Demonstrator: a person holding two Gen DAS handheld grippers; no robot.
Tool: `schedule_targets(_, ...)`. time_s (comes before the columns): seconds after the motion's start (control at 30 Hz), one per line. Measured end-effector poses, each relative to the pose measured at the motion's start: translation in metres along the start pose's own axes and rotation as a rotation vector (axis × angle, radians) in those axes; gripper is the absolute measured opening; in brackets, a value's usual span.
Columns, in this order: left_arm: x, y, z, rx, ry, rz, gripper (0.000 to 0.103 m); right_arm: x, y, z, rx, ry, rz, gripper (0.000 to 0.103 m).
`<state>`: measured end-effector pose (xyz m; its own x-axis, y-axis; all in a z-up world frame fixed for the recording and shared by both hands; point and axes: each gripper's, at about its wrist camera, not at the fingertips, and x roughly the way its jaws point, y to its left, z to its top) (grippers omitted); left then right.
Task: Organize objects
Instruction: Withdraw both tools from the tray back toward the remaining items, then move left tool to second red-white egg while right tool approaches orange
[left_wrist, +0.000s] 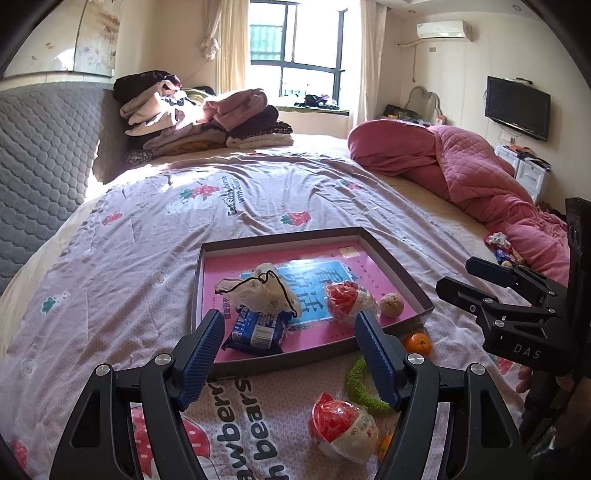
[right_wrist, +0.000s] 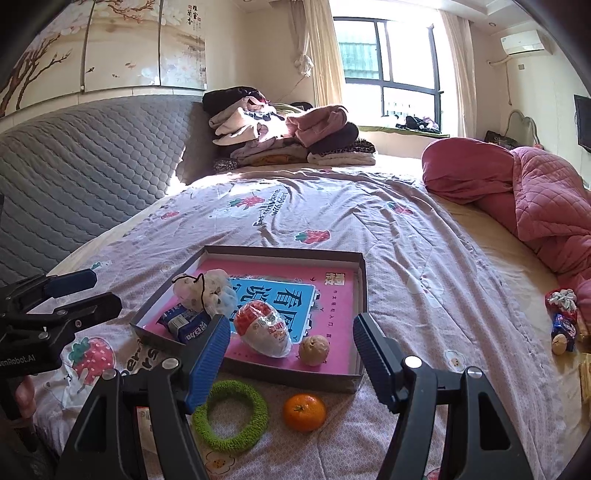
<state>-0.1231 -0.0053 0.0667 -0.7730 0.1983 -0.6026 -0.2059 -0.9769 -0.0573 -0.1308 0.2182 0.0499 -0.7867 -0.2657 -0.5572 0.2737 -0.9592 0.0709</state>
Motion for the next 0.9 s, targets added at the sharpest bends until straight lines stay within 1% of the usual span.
schedule_targets(0.4, -0.006, -0.003, -0.010, 0.010, 0.005, -0.006, 0.074, -0.007, -0.002, -0.006, 0.010, 0.000, -0.005, 0.069)
schedule_targets(0.9, 0.003, -0.007, -0.023, 0.020, 0.051, -0.011, 0.074, -0.003, 0.002, -0.012, -0.003, 0.025, 0.002, 0.069)
